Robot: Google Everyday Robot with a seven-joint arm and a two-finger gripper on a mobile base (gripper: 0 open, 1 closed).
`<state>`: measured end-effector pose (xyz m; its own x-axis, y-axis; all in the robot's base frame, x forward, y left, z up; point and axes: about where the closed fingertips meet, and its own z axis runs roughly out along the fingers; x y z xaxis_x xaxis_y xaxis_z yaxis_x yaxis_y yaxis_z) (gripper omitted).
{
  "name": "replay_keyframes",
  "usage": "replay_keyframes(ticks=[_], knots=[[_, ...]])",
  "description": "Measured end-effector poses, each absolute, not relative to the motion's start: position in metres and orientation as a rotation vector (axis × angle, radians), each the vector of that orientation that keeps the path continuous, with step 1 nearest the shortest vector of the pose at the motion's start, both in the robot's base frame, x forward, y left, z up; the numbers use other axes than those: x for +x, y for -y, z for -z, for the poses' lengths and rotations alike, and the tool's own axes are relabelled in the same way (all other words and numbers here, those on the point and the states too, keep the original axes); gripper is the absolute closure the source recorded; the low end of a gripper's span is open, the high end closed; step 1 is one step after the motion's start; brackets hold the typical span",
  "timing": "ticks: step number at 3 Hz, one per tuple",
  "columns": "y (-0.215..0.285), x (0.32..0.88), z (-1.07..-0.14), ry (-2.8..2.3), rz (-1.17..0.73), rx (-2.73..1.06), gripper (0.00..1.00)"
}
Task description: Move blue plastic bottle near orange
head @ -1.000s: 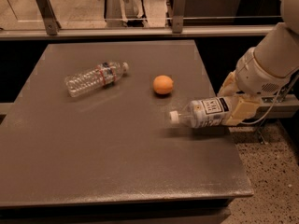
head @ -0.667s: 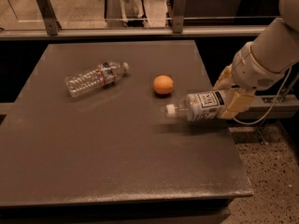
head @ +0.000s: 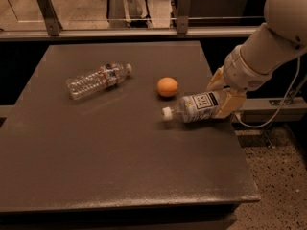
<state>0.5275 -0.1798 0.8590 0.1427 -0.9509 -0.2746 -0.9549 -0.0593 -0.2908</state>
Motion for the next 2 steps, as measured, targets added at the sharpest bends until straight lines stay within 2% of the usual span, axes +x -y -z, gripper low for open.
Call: replay_keyframes(ticks=[2], knots=[[0.167,0.552,-0.852,-1.745,-0.004,-2.105,1.0]])
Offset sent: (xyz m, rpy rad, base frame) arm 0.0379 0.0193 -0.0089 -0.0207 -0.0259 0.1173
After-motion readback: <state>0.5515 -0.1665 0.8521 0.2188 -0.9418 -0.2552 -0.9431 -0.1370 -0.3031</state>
